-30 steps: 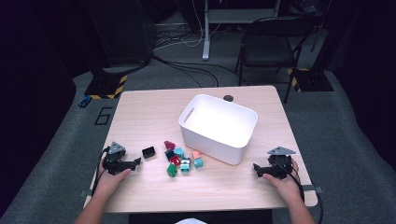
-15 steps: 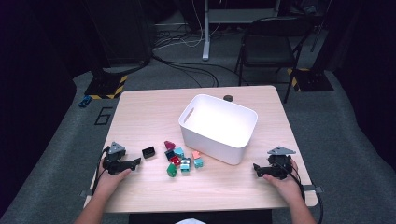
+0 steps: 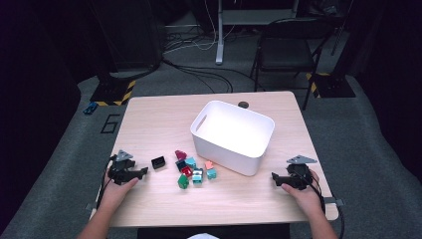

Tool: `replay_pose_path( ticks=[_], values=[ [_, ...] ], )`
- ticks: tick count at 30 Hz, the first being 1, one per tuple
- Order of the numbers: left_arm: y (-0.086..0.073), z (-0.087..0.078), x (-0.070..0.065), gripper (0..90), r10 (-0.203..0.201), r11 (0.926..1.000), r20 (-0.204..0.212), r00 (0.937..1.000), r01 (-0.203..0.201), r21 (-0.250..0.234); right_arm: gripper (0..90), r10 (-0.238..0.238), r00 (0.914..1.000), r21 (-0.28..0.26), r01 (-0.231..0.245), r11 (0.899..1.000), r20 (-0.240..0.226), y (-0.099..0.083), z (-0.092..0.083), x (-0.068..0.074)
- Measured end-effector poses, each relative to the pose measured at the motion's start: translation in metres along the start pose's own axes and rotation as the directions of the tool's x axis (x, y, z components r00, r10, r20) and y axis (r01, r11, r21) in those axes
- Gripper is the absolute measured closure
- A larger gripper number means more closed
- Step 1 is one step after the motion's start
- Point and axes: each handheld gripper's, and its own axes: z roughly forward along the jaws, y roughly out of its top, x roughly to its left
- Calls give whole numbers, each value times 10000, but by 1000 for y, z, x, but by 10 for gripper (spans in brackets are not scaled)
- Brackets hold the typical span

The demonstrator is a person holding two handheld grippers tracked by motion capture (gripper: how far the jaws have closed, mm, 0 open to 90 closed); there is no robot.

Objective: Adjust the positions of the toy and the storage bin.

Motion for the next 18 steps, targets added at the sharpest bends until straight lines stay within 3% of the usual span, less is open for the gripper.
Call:
replay_pose_path(
  ticks=[2, 3, 5, 6, 7, 9, 13, 18],
  values=[
    [2, -1, -2, 348, 133, 9998, 117, 9998, -134, 112, 280, -34, 10000, 25, 34, 10000, -56, 1, -2, -1],
    [8, -3, -7, 352, 198, 9998, 282, 9994, -201, 92, 325, -117, 9999, 344, 119, 9993, -59, 3, -4, -2],
    [15, -8, -9, 370, 146, 9998, 673, 9976, -155, 116, 342, -114, 9999, 633, 121, 9979, -124, 7, -7, 0],
    [15, -8, -9, 378, 146, 9998, 673, 9976, -155, 116, 342, -114, 9999, 633, 121, 9979, -124, 7, -7, 0],
    [22, -14, -13, 389, -4, 9998, 884, 9961, 20, -176, 355, -219, 9998, 578, 220, 9981, -34, 11, -13, 1],
    [31, -21, -15, 396, 58, 9995, 989, 9951, -27, -306, 372, 111, 9999, 451, -110, 9989, -27, 16, -20, 3],
    [49, -30, -19, 415, 21, 9977, 1279, 9918, 66, -681, 388, 461, 9984, 93, -459, 9989, -325, 26, -33, 3],
    [68, -34, -26, 417, 366, 9951, 1504, 9879, -222, -965, 408, 711, 9967, -104, -716, 9974, -391, 38, -44, 6]
  ],
)
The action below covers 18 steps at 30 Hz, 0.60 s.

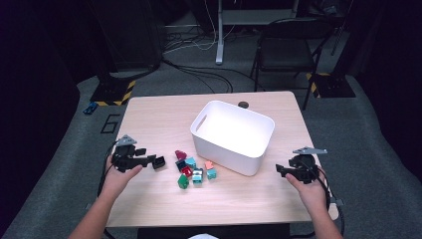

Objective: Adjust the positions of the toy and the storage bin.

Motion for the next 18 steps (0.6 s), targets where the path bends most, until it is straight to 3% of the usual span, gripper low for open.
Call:
replay_pose_path(
  ticks=[6, 7, 13, 18],
  values=[
    [24, 3, -9, 434, 322, 9995, 407, 9987, -322, -10, 415, -13, 9999, -623, 4, 9981, -148, 18, -12, 12],
    [34, 6, -13, 433, 520, 9986, 542, 9972, -521, 19, 415, -40, 9998, -733, 27, 9973, -171, 21, -13, 14],
    [53, 19, -20, 433, 621, 9978, 852, 9944, -600, -267, 409, -363, 9987, -894, 330, 9955, -362, 36, -15, 27],
    [60, 29, -23, 434, 619, 9977, 1000, 9931, -589, -324, 414, -149, 9995, -1364, 110, 9906, -281, 46, -21, 27]
  ],
)
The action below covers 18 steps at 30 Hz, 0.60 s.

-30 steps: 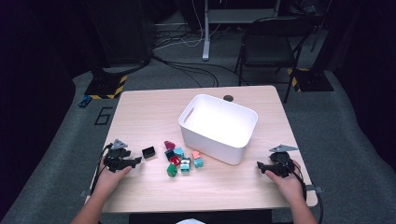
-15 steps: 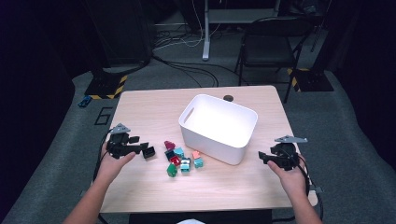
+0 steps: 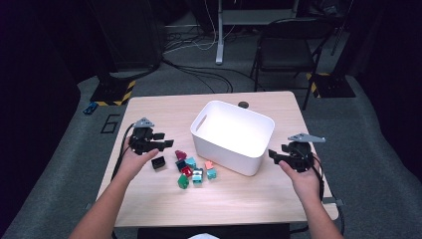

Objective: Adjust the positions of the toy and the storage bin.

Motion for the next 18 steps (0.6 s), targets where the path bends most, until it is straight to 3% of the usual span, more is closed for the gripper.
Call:
replay_pose_path(
  ticks=[3, 8, 13, 18],
  values=[
    [4, 4, -1, 433, -7, 10000, 36, 10000, 7, 4, 407, 188, 9998, -291, -189, 9994, -42, 8, -2, 1],
    [10, 6, -2, 433, -97, 9999, 106, 9999, 99, -129, 397, -15, 10000, -525, 15, 9986, 1, 19, 1, 8],
    [14, 7, -3, 432, -71, 9998, 62, 10000, 72, -159, 389, 346, 9992, -840, -360, 9958, -181, 23, 3, 6],
    [16, 8, -2, 428, -29, 10000, 52, 10000, 30, -58, 378, 381, 9979, -126, -388, 9992, -526, 26, 16, 7]
  ],
)
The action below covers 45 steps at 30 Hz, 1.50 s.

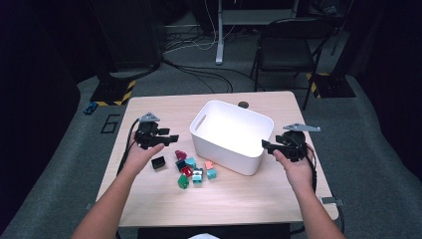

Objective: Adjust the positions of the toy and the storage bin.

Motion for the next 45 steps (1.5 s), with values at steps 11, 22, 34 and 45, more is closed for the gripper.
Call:
replay_pose_path(
  ticks=[11, 22, 34, 45],
  values=[
    [3, 4, 3, 416, -96, 10000, 70, 9999, 96, 12, 408, -1151, 9931, 611, 1135, 9917, 231, 10, 26, 12],
    [4, 0, 2, 409, -40, 9999, 173, 9998, 42, -134, 470, -2181, 9759, 1028, 2166, 9708, 31, 21, 56, 18],
    [5, -1, 3, 453, -119, 9995, -9, 9999, 119, -308, 516, -1285, 9914, 782, 1300, 9884, -246, 26, 75, 15],
    [9, 7, 9, 488, -443, 9978, -64, 9990, 439, -499, 529, -805, 9962, 486, 789, 9957, 322, 29, 80, 13]
  ],
)
